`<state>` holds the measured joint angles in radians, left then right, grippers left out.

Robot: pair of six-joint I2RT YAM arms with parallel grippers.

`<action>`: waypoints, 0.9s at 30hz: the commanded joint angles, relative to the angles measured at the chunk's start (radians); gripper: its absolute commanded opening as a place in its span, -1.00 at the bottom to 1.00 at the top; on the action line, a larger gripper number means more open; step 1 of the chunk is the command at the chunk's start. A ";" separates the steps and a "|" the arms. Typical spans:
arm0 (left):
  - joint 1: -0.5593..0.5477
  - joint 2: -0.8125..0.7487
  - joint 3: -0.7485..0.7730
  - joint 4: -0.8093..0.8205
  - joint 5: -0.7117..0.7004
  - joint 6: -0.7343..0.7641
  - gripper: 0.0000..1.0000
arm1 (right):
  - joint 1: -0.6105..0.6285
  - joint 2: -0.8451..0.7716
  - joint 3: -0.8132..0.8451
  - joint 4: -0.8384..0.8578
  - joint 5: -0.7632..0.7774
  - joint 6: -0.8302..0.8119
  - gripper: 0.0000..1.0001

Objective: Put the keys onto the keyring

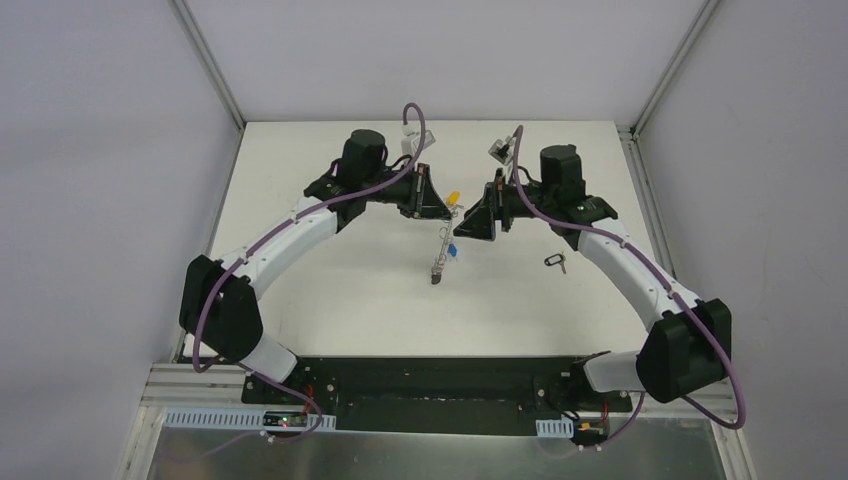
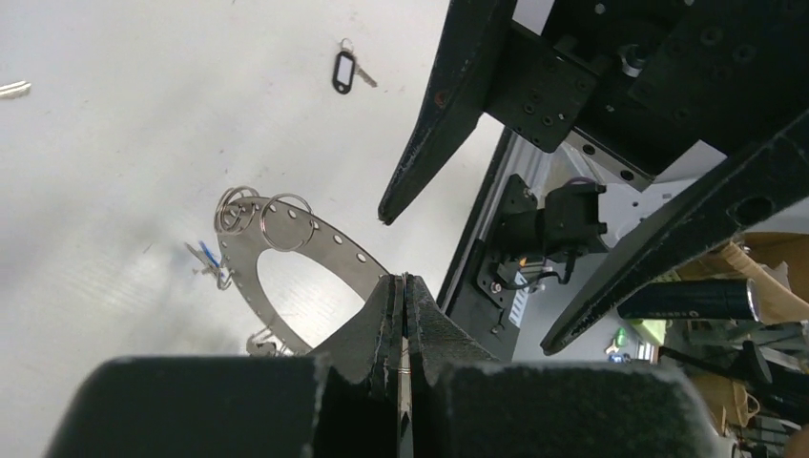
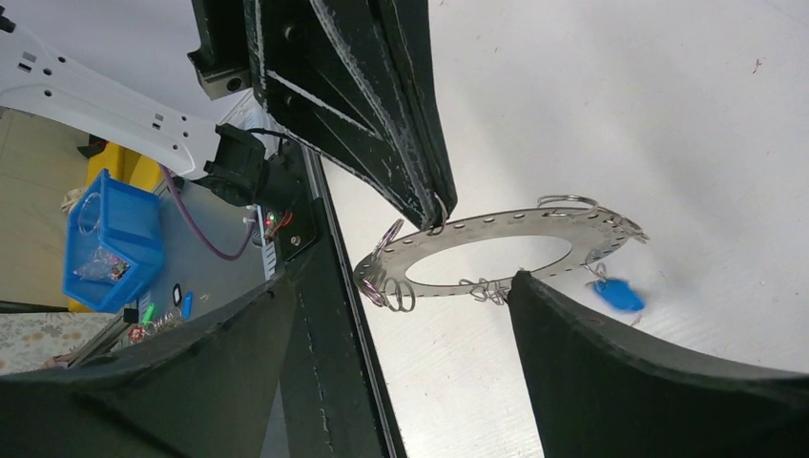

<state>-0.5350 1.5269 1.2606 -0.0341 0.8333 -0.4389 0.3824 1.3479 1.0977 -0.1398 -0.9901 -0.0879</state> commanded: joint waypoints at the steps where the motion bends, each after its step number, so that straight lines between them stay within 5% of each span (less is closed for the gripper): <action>1: -0.004 -0.056 0.059 -0.049 -0.084 0.023 -1.00 | 0.035 0.018 0.025 -0.001 0.048 -0.022 0.71; 17: -0.037 -0.048 0.100 -0.148 -0.253 -0.007 -1.00 | 0.118 0.086 0.037 0.028 0.245 0.033 0.54; 27: -0.040 -0.034 0.109 -0.156 -0.297 -0.026 -1.00 | 0.137 0.122 0.053 0.069 0.237 0.104 0.32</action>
<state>-0.5640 1.5200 1.3270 -0.2085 0.5598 -0.4397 0.5129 1.4662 1.0988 -0.1177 -0.7547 -0.0319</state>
